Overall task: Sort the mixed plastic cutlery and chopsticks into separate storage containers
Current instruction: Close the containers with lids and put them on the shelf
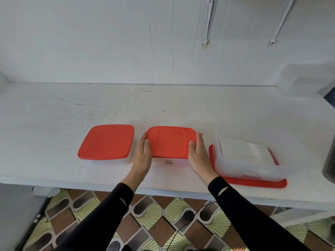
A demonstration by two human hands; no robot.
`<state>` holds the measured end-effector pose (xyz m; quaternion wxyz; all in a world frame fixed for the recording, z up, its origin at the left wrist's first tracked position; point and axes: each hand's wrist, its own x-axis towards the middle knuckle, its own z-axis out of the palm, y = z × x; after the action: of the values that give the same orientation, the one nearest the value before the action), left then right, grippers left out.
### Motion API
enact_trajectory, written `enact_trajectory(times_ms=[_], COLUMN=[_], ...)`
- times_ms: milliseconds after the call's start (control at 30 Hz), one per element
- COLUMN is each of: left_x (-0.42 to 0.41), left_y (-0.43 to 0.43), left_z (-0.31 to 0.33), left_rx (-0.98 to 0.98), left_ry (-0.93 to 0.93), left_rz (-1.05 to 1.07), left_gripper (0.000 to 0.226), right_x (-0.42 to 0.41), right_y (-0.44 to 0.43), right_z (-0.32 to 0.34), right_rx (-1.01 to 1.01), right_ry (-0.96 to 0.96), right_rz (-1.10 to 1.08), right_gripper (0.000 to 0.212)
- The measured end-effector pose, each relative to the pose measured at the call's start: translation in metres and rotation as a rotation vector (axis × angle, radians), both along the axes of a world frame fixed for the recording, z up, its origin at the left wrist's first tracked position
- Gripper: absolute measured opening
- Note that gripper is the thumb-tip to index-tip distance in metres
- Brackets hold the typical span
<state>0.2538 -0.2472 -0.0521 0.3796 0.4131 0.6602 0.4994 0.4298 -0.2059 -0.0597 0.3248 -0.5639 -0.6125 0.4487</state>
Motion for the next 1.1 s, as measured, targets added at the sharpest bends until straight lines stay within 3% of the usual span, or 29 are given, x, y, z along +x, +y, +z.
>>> enact_trajectory(times_ms=[200, 467, 700, 800, 933, 1100], left_x=[-0.012, -0.019, -0.014, -0.011, -0.02, -0.028], left_y=[0.001, -0.002, 0.009, 0.025, 0.057, 0.075], left_z=[-0.013, -0.02, -0.017, -0.006, 0.007, -0.007], left_rx=[-0.02, -0.027, -0.067, -0.15, -0.249, -0.323], left_ry=[0.041, -0.094, -0.018, -0.024, 0.078, -0.058], left_rz=[0.0, -0.004, 0.077, 0.081, 0.032, 0.002], left_gripper=[0.046, 0.047, 0.042, 0.045, 0.043, 0.055], right_x=[0.001, 0.014, 0.009, 0.004, -0.006, -0.012], right_y=[0.0, -0.005, -0.003, 0.006, 0.038, 0.047], right_z=[-0.007, -0.012, -0.016, -0.004, 0.005, -0.004], right_rx=[0.007, -0.044, -0.037, -0.122, -0.212, -0.216], right_ry=[-0.012, 0.116, 0.177, 0.26, 0.124, 0.121], right_rz=[0.041, 0.044, -0.063, -0.141, -0.17, -0.287], right_gripper=[0.062, 0.059, 0.053, 0.052, 0.024, 0.045])
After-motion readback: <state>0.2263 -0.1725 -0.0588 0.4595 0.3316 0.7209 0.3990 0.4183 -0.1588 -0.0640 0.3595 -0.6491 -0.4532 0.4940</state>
